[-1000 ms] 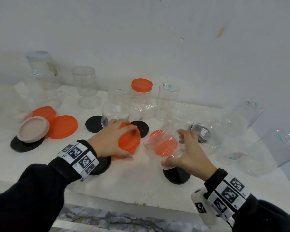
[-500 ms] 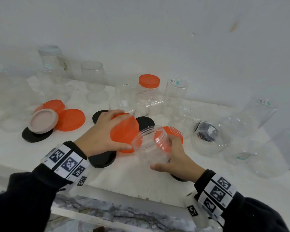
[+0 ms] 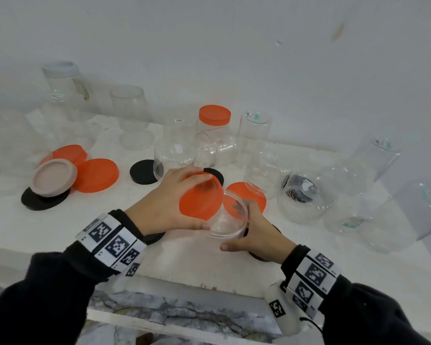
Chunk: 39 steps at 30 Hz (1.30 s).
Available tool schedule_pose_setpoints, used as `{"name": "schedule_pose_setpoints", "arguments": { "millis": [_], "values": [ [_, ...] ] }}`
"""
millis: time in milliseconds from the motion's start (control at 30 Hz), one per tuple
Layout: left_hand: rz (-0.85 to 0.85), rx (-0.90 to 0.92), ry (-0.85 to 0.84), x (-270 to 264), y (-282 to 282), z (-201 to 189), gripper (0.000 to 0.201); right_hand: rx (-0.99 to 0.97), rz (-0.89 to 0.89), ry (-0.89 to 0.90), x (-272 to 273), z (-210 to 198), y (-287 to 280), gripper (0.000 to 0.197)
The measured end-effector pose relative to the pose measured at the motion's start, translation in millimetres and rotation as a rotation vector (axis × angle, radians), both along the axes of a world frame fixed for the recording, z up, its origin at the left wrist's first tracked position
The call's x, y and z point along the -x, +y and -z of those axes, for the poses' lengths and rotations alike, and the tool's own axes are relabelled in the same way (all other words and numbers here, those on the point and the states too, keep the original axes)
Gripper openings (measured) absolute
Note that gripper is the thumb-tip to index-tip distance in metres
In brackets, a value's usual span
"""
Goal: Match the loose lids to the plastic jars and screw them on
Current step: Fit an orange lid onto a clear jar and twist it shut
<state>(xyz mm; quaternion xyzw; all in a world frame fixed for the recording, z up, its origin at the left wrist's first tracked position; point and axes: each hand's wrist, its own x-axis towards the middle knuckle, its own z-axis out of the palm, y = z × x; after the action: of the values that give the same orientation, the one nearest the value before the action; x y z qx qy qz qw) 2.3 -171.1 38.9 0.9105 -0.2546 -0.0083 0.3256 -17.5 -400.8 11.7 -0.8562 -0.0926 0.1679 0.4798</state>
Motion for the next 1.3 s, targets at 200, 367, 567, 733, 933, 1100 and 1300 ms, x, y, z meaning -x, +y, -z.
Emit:
{"name": "schedule_pose_setpoints", "arguments": {
  "millis": [200,367,567,733,933,1100,1300],
  "values": [
    [0.089,-0.099,-0.026,4.1,-22.8,0.1,0.102,-0.028,0.04,-0.004,0.3,4.4,1.9,0.096],
    [0.178,-0.227,-0.07,0.5,-36.3,1.7,0.104,-0.053,0.029,-0.001,5.8,2.6,2.5,0.092],
    [0.227,-0.306,-0.09,-1.7,-42.0,0.1,0.104,-0.028,0.032,-0.034,9.2,2.3,1.0,0.096],
    [0.256,-0.31,-0.051,-4.7,-46.8,0.9,0.105,-0.034,0.059,-0.036,7.4,7.1,-3.0,0.102],
    [0.182,-0.113,0.097,-1.4,-35.5,8.0,0.129,-0.026,0.008,-0.017,4.2,-1.4,-15.7,0.127],
    [0.096,0.125,0.353,-2.5,-18.8,19.8,0.128,0.201,-0.161,-0.247,1.0,-41.7,-13.3,0.118],
    [0.087,0.197,0.45,-5.2,-19.9,24.8,0.116,0.648,-0.394,-0.393,-3.5,-63.9,17.4,0.107]
  ]
}}
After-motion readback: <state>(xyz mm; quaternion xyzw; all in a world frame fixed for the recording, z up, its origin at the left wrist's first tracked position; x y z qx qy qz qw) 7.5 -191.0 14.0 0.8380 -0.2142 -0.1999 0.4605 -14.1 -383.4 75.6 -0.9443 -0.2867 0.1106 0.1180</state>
